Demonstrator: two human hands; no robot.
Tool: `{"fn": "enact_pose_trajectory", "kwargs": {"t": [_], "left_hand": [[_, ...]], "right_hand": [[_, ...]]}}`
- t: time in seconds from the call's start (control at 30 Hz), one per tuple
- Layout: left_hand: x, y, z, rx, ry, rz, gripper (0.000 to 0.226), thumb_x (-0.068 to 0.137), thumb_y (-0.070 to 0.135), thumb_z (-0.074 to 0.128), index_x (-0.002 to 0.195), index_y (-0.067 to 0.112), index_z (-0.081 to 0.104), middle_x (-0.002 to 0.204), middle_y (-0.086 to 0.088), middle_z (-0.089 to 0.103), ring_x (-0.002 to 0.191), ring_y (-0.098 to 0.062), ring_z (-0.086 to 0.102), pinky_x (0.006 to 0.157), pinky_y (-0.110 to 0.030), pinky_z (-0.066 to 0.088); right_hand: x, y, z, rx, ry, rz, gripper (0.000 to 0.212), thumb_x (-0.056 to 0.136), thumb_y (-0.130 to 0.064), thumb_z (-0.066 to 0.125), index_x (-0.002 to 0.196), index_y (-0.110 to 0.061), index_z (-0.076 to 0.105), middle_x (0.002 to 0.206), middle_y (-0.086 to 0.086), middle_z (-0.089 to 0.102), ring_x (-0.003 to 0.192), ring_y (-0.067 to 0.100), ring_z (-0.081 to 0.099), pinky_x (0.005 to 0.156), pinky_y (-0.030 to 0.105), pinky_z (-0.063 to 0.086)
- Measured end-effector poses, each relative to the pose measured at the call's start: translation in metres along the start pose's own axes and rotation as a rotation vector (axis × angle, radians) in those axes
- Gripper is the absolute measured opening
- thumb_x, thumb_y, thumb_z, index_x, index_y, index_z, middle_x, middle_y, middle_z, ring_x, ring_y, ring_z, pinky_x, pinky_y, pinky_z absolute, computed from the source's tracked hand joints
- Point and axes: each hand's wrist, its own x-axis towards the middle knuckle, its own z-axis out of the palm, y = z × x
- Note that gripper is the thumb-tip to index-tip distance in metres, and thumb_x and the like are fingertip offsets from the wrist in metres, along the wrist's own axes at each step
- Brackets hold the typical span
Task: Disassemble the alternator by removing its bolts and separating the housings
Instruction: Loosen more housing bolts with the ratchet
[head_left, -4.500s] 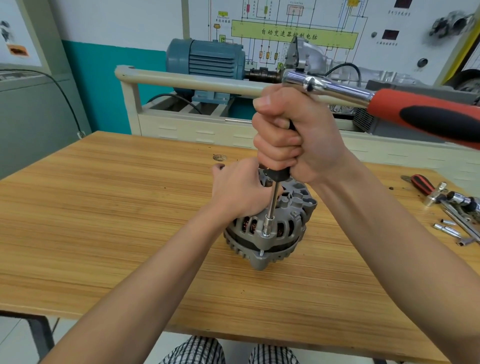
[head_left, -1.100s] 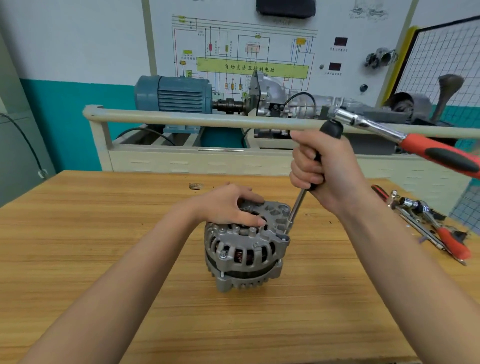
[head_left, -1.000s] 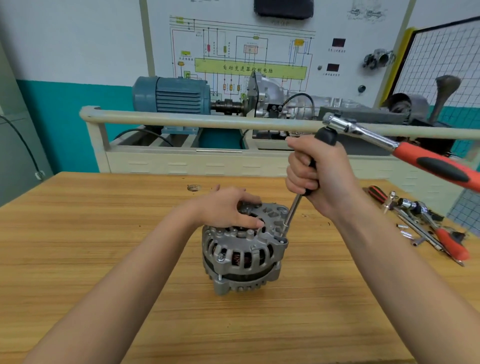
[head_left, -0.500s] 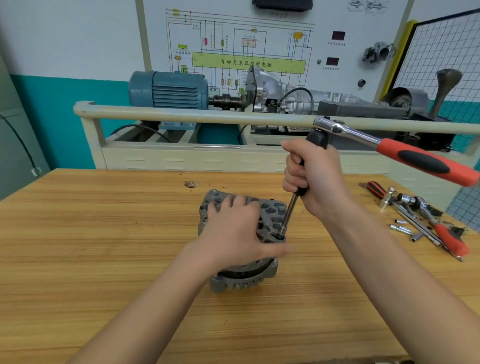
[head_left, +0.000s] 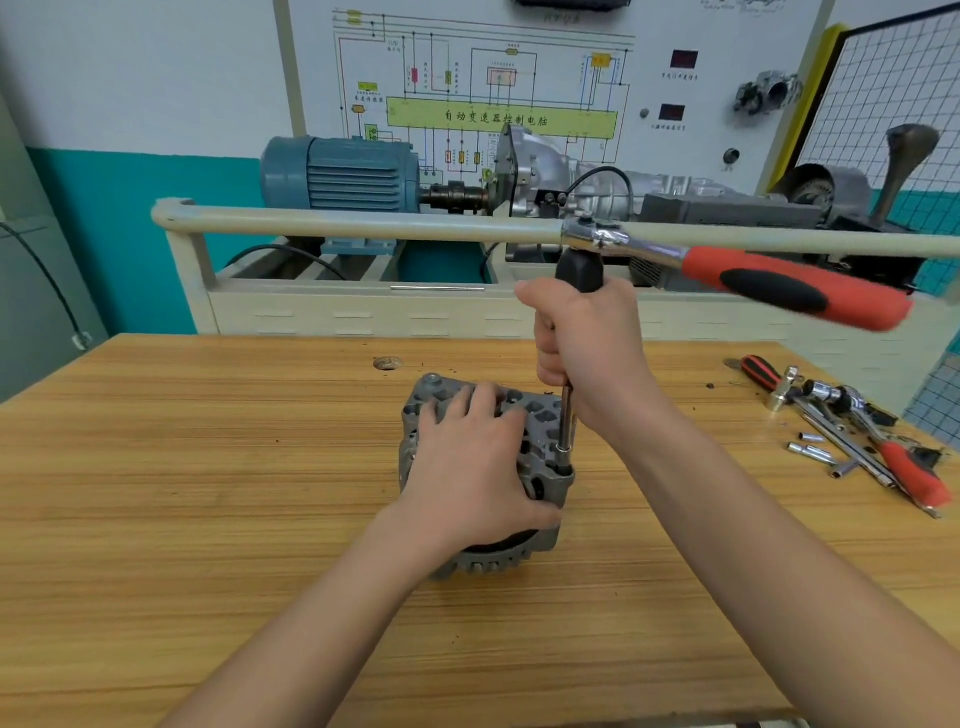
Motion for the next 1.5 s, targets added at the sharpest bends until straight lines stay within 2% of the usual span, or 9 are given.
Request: {"fn": "enact_pose_trajectory", "kwargs": {"t": [0.17, 0.27, 0.43, 0.6, 0.77, 1.0, 1.17, 1.3, 1.5], "left_hand": [[0.0, -0.011, -0.006, -0.076, -0.044, 0.069, 0.093, 0.057, 0.069, 0.072, 0.136, 0.027, 0.048, 0.136, 0.006, 0.035, 0.131, -0.019, 0.037, 0.115, -0.05, 0.019], [0.001, -0.014, -0.007, -0.096, -0.055, 0.091, 0.095, 0.056, 0.068, 0.073, 0.137, 0.027, 0.047, 0.133, 0.006, 0.036, 0.129, -0.018, 0.038, 0.114, -0.05, 0.019], [0.001, -0.017, -0.008, -0.118, -0.074, 0.145, 0.095, 0.057, 0.066, 0.074, 0.138, 0.026, 0.047, 0.133, 0.006, 0.036, 0.127, -0.016, 0.038, 0.112, -0.047, 0.022], [0.002, -0.023, -0.011, -0.119, -0.104, 0.199, 0.095, 0.058, 0.064, 0.076, 0.14, 0.027, 0.046, 0.132, 0.008, 0.034, 0.126, -0.015, 0.038, 0.11, -0.044, 0.025], [0.004, -0.034, -0.018, -0.204, -0.15, 0.291, 0.083, 0.056, 0.059, 0.083, 0.128, 0.029, 0.055, 0.124, 0.01, 0.039, 0.116, -0.012, 0.041, 0.104, -0.037, 0.032], [0.006, -0.043, -0.024, -0.285, -0.208, 0.346, 0.088, 0.053, 0.058, 0.083, 0.132, 0.033, 0.053, 0.128, 0.02, 0.034, 0.119, -0.002, 0.035, 0.108, -0.039, 0.032], [0.005, -0.039, -0.02, -0.21, -0.159, 0.321, 0.094, 0.056, 0.062, 0.082, 0.138, 0.033, 0.048, 0.14, 0.014, 0.039, 0.131, -0.008, 0.035, 0.112, -0.04, 0.026], [0.001, -0.032, -0.018, -0.238, -0.068, 0.302, 0.083, 0.057, 0.057, 0.084, 0.13, 0.03, 0.055, 0.136, 0.01, 0.048, 0.126, -0.013, 0.042, 0.108, -0.043, 0.03], [0.002, -0.031, -0.015, -0.213, -0.078, 0.254, 0.083, 0.056, 0.058, 0.084, 0.13, 0.031, 0.055, 0.139, 0.012, 0.037, 0.127, -0.008, 0.036, 0.11, -0.04, 0.026]], "right_hand": [[0.007, 0.003, -0.017, 0.179, -0.013, 0.111, 0.045, 0.091, -0.006, 0.054, 0.055, -0.019, 0.031, 0.041, -0.007, 0.024, 0.035, 0.01, 0.017, 0.037, 0.017, 0.02], [0.0, 0.005, -0.027, 0.27, -0.034, 0.058, 0.048, 0.09, -0.006, 0.054, 0.051, -0.02, 0.03, 0.039, -0.007, 0.023, 0.032, 0.01, 0.017, 0.038, 0.015, 0.021], [-0.006, 0.002, -0.023, 0.248, -0.357, -0.048, 0.044, 0.084, -0.009, 0.054, 0.046, -0.022, 0.035, 0.038, -0.008, 0.026, 0.03, 0.009, 0.018, 0.04, 0.013, 0.024], [0.003, 0.0, -0.013, 0.205, -0.42, 0.037, 0.042, 0.087, -0.008, 0.052, 0.053, -0.017, 0.029, 0.038, -0.007, 0.025, 0.031, 0.008, 0.017, 0.039, 0.013, 0.024], [-0.001, 0.001, -0.011, 0.373, -0.603, 0.069, 0.043, 0.085, -0.009, 0.05, 0.046, -0.02, 0.035, 0.035, -0.008, 0.025, 0.028, 0.005, 0.017, 0.039, 0.009, 0.025], [-0.011, 0.003, -0.02, 0.461, -0.436, 0.067, 0.043, 0.083, -0.011, 0.049, 0.043, -0.02, 0.034, 0.034, -0.008, 0.024, 0.028, 0.006, 0.017, 0.038, 0.01, 0.023], [-0.023, -0.004, 0.001, 0.225, -0.421, -0.07, 0.045, 0.083, -0.005, 0.054, 0.044, -0.02, 0.039, 0.037, -0.007, 0.03, 0.029, 0.008, 0.023, 0.037, 0.013, 0.024], [-0.025, -0.003, 0.023, -0.003, -0.271, -0.088, 0.046, 0.087, 0.002, 0.057, 0.051, -0.017, 0.036, 0.039, -0.009, 0.029, 0.03, 0.004, 0.026, 0.036, 0.015, 0.025], [-0.022, -0.003, 0.014, -0.059, -0.039, 0.073, 0.054, 0.089, -0.021, 0.058, 0.042, -0.026, 0.033, 0.041, -0.013, 0.027, 0.038, 0.009, 0.021, 0.043, 0.026, 0.027]]}}
